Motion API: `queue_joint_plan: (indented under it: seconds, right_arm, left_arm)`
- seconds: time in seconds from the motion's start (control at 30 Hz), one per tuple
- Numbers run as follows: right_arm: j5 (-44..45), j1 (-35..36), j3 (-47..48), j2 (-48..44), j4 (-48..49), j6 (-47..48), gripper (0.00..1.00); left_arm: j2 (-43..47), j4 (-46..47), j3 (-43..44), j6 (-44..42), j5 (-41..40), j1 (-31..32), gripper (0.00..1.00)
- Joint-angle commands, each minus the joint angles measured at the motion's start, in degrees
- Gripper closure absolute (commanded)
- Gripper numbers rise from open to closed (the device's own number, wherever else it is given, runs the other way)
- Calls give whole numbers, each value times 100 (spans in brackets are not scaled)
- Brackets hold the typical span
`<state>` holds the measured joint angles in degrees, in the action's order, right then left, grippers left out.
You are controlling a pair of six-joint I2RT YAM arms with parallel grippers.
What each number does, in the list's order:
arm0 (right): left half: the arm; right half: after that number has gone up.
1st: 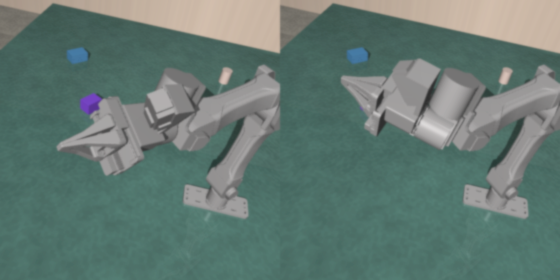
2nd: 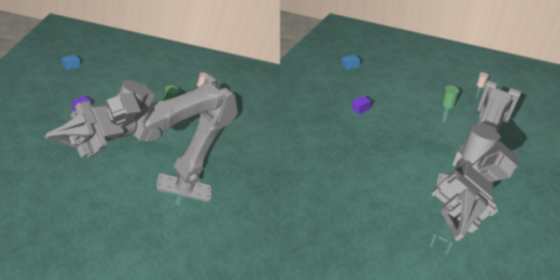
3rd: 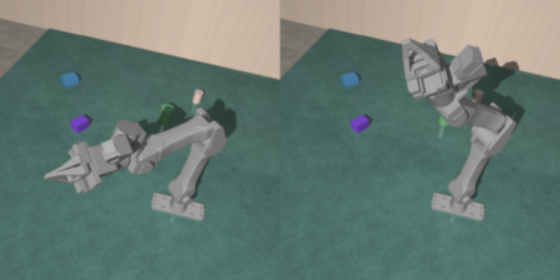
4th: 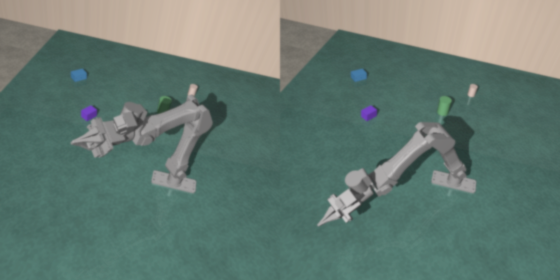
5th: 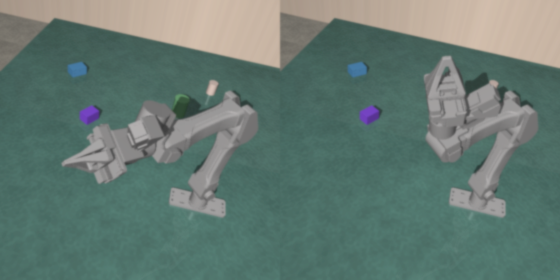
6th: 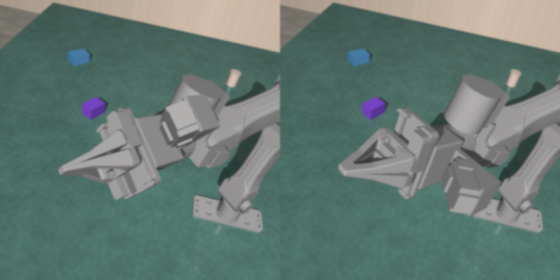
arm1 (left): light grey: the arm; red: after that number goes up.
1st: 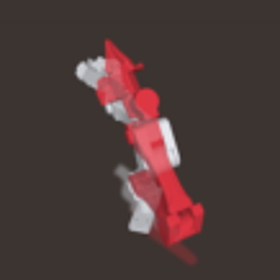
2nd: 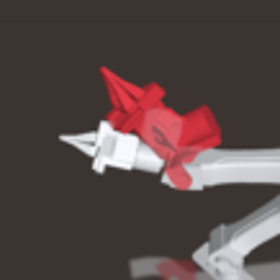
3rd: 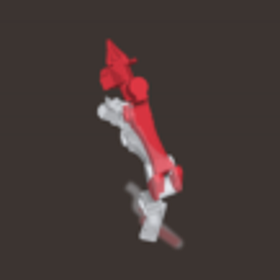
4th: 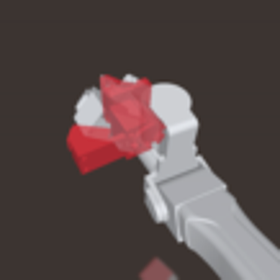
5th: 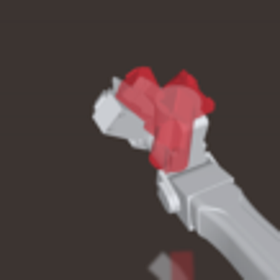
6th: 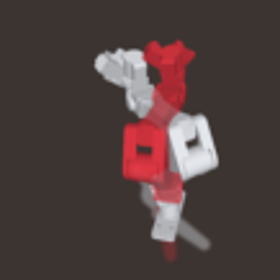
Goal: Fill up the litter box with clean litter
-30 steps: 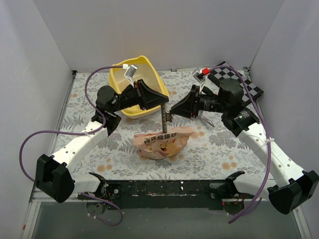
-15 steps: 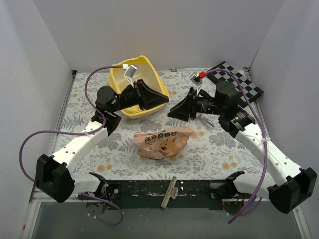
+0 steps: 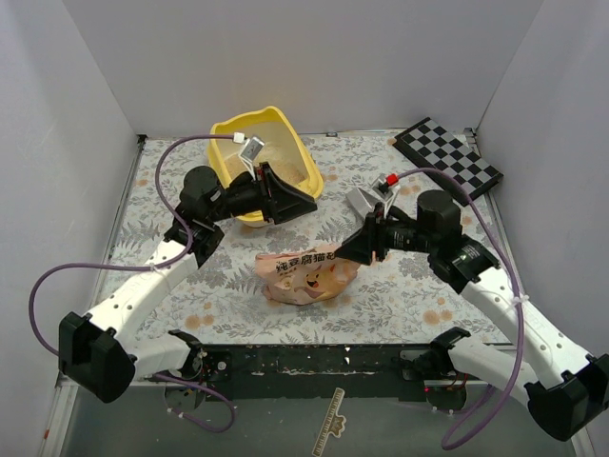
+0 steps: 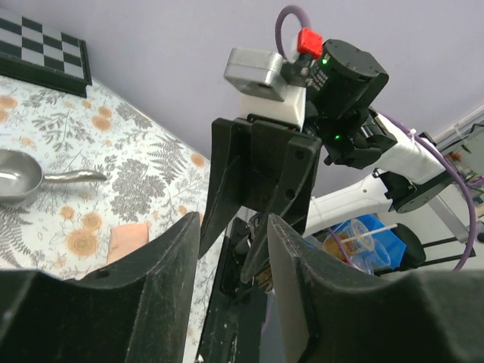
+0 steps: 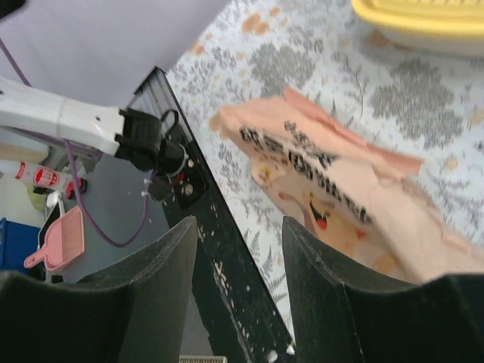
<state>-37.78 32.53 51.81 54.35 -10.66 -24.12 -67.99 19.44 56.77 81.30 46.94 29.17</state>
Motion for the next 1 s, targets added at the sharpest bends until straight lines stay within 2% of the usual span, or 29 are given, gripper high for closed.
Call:
queue_joint_plan:
  seconds: [0.0, 0.17, 0.47, 0.77, 0.97]
  right_arm:
    - [323, 174, -618, -494, -463, -163, 44]
    - [403, 473, -1436, -776, -779, -383, 44]
    - [-36, 1237, -2315, -786, -1097, -708, 46]
    - [130, 2633, -2237, 119, -1606, -646, 46]
    - [236, 3188, -2377, 111, -1835, -944, 46]
  left_arm:
    - [452, -1081, -280, -790, 8, -34, 57]
    - [848, -1794, -807, -1221, -114, -34, 53]
    - [1253, -1848, -1871, -1388, -264, -34, 51]
    - [1095, -1575, -2276, -1494, -62, -34, 48]
    - [1235, -1724, -2302, -1599, -159, -34, 46]
